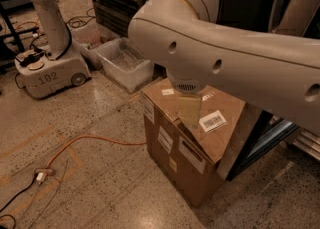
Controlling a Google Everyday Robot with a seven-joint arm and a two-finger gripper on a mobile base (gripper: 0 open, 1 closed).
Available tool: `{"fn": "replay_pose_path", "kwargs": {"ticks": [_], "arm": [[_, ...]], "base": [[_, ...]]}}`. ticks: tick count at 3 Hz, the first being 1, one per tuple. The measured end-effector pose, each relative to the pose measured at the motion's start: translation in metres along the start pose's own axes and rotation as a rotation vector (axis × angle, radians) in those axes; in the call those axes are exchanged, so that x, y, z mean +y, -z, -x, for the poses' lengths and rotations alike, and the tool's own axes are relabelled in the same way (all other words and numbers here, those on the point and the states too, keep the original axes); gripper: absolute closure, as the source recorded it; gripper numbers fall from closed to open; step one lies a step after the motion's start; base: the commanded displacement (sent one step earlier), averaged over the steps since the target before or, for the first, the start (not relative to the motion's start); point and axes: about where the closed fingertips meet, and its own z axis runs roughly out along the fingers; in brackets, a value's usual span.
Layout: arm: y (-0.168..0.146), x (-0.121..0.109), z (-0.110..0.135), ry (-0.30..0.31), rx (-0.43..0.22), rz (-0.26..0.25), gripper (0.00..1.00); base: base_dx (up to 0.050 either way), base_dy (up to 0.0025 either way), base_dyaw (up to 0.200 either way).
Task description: Close left fridge door
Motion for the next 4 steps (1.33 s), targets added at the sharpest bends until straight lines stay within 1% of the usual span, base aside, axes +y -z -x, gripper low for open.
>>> {"fn": "replay_pose_path", "kwargs": {"ticks": [1, 2, 3, 4], "arm": [[-0.008, -0.001, -0.001, -0.009, 0.017, -0.001, 0.00], [-0.035, 0.000, -0.005, -0.014, 0.052, 0.044, 0.00], [-0.072, 0.011, -0.006, 0.008, 0.091, 0.125, 0.00], [-0.100, 0.021, -0.005, 0.031, 0.113, 0.190, 0.00]], "base": [[0.000, 0.00000, 0.000], [0.000, 0.00000, 0.000], [0.000, 0.00000, 0.000], [0.000, 0.00000, 0.000]]}}
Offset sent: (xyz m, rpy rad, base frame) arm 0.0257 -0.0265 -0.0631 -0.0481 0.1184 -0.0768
